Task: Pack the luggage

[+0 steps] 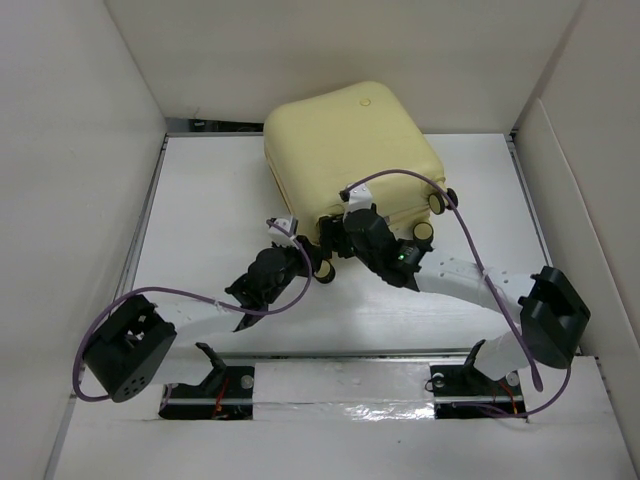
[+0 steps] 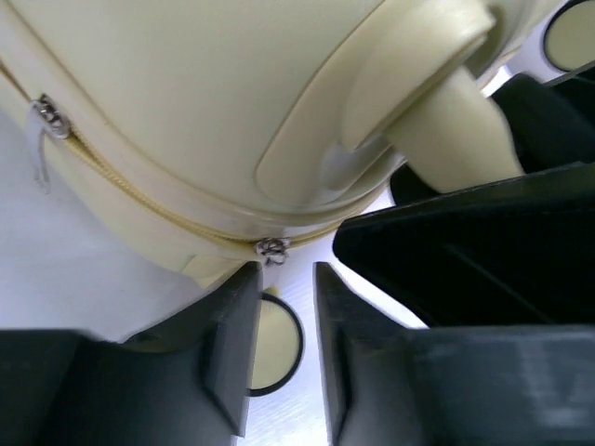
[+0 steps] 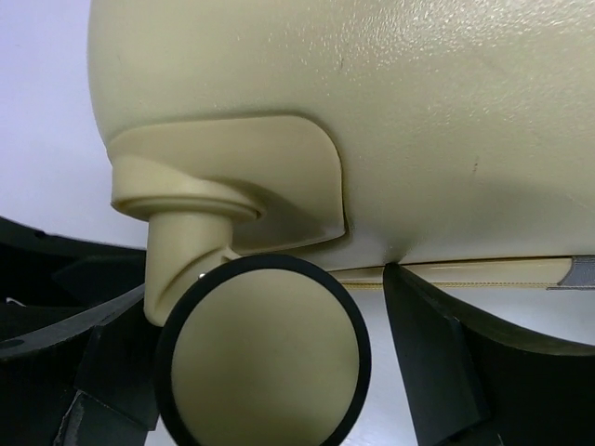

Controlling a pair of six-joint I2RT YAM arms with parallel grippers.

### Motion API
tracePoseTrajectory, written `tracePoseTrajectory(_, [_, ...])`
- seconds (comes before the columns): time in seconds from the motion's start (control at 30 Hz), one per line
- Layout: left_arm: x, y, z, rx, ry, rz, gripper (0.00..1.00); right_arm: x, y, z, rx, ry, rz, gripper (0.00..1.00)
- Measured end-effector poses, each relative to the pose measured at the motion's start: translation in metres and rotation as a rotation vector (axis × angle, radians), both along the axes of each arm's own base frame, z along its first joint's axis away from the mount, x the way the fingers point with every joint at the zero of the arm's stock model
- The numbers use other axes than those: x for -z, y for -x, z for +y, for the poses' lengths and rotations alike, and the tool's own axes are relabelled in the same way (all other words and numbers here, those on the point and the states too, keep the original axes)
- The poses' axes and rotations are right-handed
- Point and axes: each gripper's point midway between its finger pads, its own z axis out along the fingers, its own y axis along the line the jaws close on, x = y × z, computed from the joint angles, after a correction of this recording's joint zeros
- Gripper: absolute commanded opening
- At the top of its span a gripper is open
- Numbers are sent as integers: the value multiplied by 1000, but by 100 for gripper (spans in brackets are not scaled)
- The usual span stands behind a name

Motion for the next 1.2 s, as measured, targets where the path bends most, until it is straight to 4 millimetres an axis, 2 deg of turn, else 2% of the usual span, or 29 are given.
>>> tracePoseTrajectory(0.1, [4, -2, 3, -20, -19, 11, 39, 5, 0, 0, -7, 20, 7, 87])
tracePoseTrajectory(0.37, [22, -11, 2, -49, -71, 48, 38, 9, -1, 2, -17, 50, 15, 79])
tracePoseTrajectory(0.43, [22, -12, 3, -59, -73, 47, 35, 9, -1, 4, -21, 48, 17, 75])
tracePoseTrajectory(0.57, [19, -16, 5, -83, -66, 36, 30, 9, -5, 10, -26, 49, 18, 74])
tracePoseTrajectory(0.6, [18, -17, 5, -88, -63, 33, 22, 9, -6, 11, -27, 52, 17, 74])
tracePoseTrajectory(0.67, [15, -19, 5, -96, -54, 28, 11, 9, -7, 12, -30, 59, 15, 70])
tracePoseTrajectory(0.7, [14, -19, 5, -100, -51, 25, 0, 10, -8, 13, -34, 63, 13, 68])
tracePoseTrajectory(0.73, [12, -20, 5, -102, -46, 20, 0, 10, -8, 14, -39, 67, 13, 64])
tracePoseTrajectory(0.77, [10, -22, 5, -111, -48, 16, 0, 10, -9, 15, -45, 72, 11, 52])
tracePoseTrajectory(0.83, [11, -24, 8, -125, -60, 14, 0, 9, -9, 17, -59, 72, 10, 34])
tracePoseTrajectory(0.87, [11, -25, 9, -132, -63, 12, 0, 9, -11, 18, -63, 76, 11, 19])
tracePoseTrajectory(0.97, [10, -28, 14, -160, -74, 5, 0, 10, -12, 17, -74, 82, 14, 0])
tracePoseTrajectory(1.2, [12, -25, 16, -181, -92, 11, 0, 8, -6, 10, -97, 76, -11, 0])
